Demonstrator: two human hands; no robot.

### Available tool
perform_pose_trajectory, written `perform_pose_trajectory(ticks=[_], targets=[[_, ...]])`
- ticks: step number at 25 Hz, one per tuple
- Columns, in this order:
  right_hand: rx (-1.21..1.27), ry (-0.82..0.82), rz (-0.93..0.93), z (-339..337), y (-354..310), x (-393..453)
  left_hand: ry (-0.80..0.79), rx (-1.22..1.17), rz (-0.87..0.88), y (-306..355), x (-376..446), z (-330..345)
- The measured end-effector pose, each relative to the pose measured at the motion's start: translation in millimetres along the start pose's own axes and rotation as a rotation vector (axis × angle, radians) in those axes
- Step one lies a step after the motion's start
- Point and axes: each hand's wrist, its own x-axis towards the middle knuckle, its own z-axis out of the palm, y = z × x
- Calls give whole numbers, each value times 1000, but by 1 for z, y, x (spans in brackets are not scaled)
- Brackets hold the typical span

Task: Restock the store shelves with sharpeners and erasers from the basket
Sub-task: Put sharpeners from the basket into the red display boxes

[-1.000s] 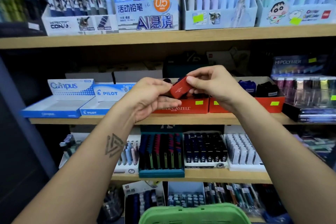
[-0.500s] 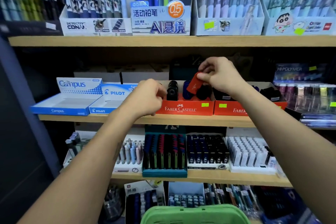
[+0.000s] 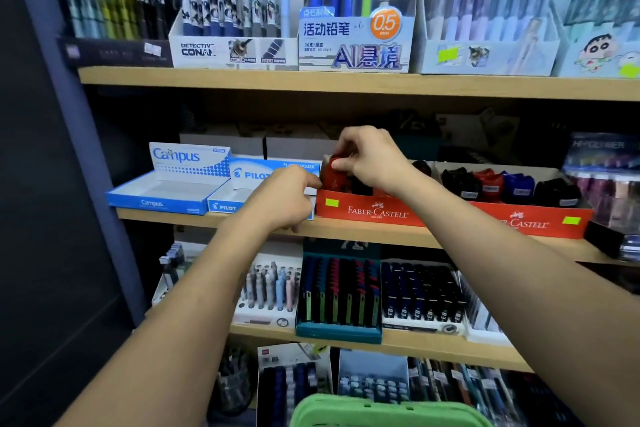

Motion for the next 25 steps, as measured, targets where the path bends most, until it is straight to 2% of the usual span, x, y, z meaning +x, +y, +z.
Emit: perform_pose_trajectory(ticks=[11,17,25], targets=[[-144,-119,-39,-13,-3,-2,-1,-4,4,-1,3,3],[-306,-161,-173,-15,-8,2,11,-8,6,2,3,3],[-410,-225,-232,-18,-19,8,15,9,52,5,2,5]])
